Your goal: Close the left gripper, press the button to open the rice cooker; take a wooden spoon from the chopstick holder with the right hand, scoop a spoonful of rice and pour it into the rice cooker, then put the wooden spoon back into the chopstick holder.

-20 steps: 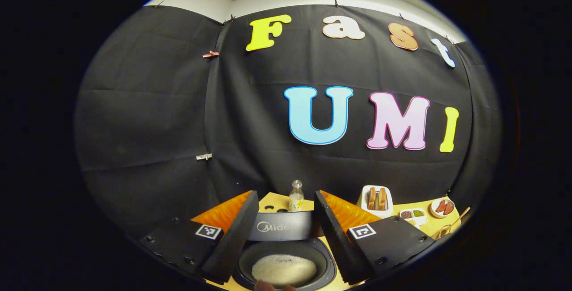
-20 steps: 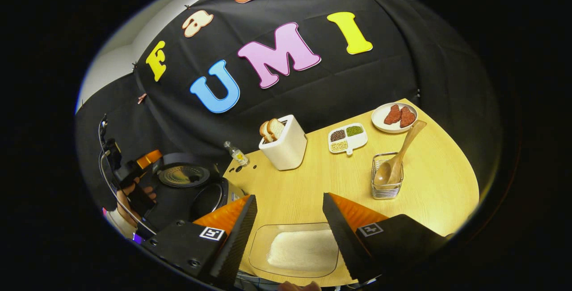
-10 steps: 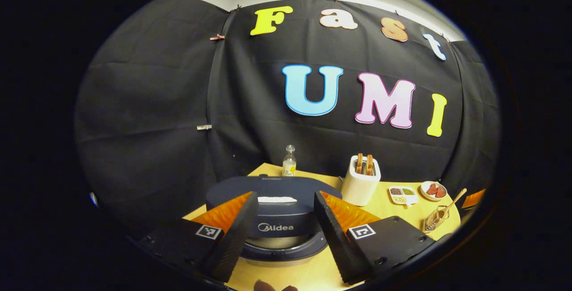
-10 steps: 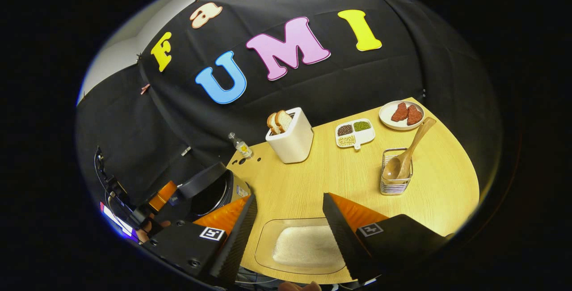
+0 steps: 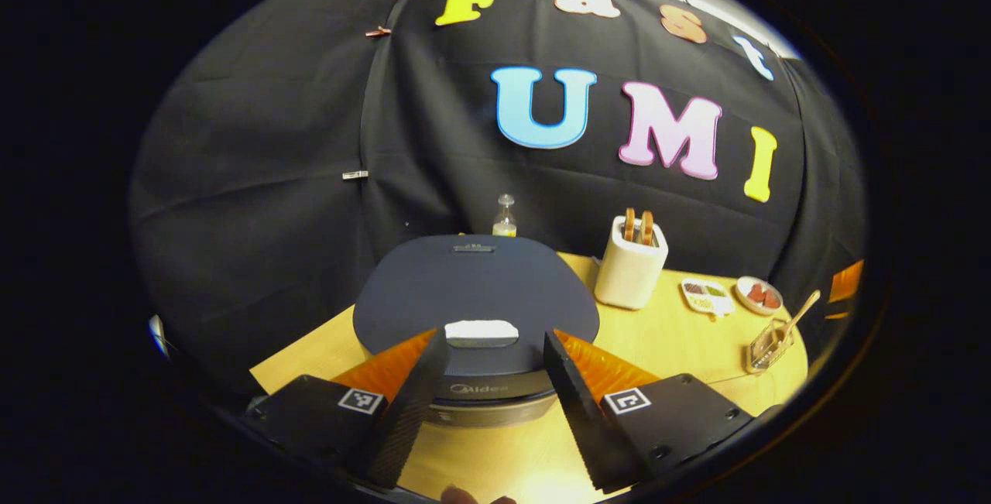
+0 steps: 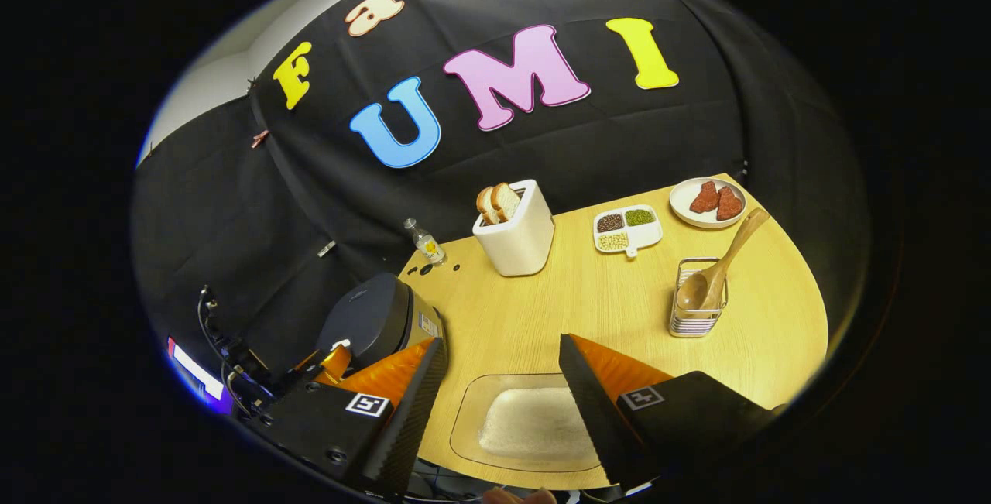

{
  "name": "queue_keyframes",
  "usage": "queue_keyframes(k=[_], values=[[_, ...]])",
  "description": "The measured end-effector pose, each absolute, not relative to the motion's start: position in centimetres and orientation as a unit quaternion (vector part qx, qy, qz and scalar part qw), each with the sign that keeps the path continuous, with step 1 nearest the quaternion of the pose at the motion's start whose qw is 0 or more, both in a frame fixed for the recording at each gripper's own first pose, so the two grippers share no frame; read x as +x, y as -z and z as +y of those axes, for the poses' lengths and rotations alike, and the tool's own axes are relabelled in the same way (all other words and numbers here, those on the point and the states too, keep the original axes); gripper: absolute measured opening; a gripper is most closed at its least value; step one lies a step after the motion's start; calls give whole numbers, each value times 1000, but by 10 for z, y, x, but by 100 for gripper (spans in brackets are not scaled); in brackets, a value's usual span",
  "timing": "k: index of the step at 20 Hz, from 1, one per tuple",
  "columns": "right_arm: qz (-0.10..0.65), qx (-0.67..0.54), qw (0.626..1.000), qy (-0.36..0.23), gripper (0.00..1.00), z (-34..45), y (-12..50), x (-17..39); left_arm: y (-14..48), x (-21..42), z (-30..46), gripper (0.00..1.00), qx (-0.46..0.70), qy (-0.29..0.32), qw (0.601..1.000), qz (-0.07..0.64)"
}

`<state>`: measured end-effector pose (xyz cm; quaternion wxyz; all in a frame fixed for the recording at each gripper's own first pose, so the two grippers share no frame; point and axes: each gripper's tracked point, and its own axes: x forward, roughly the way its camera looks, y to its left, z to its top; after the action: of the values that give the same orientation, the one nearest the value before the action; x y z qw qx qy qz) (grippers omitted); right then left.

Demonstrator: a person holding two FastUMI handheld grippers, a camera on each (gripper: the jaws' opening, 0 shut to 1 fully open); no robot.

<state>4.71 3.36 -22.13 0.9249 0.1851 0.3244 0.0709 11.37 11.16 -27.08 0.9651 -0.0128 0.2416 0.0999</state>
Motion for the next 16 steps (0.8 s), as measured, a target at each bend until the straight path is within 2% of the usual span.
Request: queue_keyframes(k=[4,7,10,12,16], values=[[320,187,925,-78,92,44,217,48,279,112,113,91,-22,-113,966,231],[314,192,926,-78,92,44,211,49,275,113,109,90,-17,-92,968,231],[306,194,929,-73,92,39,208,50,259,93,93,91,-93,-70,964,238],[307,198,928,-70,92,36,209,47,236,74,60,93,-119,-37,966,228],[300,204,930,-59,92,29,202,43,198,44,-14,92,-85,66,971,215]])
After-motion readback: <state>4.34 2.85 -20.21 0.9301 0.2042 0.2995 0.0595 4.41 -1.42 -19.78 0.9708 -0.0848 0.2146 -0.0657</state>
